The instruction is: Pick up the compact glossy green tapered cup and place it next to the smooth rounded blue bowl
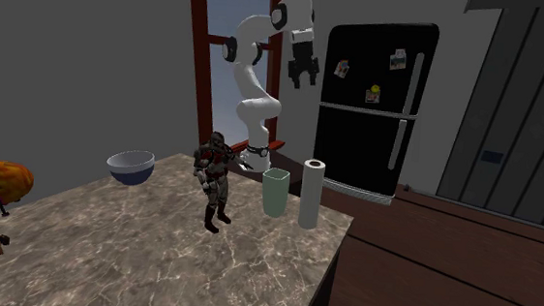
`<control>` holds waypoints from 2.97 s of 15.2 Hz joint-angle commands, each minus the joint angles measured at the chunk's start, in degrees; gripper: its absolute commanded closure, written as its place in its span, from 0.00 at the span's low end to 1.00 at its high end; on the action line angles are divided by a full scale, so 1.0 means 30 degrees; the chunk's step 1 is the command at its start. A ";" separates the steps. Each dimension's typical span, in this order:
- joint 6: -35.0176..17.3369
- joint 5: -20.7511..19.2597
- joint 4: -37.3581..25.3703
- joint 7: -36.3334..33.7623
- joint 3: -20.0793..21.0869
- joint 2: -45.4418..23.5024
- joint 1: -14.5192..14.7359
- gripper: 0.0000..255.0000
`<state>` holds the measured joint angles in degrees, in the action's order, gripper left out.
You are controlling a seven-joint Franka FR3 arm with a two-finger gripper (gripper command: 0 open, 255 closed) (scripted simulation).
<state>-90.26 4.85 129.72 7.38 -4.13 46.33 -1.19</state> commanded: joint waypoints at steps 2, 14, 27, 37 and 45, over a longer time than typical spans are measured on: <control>-0.0387 -0.0157 0.0040 0.0069 -0.0119 -0.0509 -0.0101 0.00; -0.4525 -0.1675 -0.0962 0.0672 -0.1648 -0.7460 -0.1247 0.00; -0.7188 -0.2150 -0.5079 0.1235 -0.3329 -1.6062 -0.2488 0.00; -0.9168 -0.1941 -0.5227 0.1468 -0.3641 -1.8614 -0.2935 0.00; -0.9304 -0.1928 -0.5138 0.1477 -0.3640 -1.8663 -0.2942 0.00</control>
<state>-118.17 -0.93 114.30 11.81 -15.05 -9.66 -10.02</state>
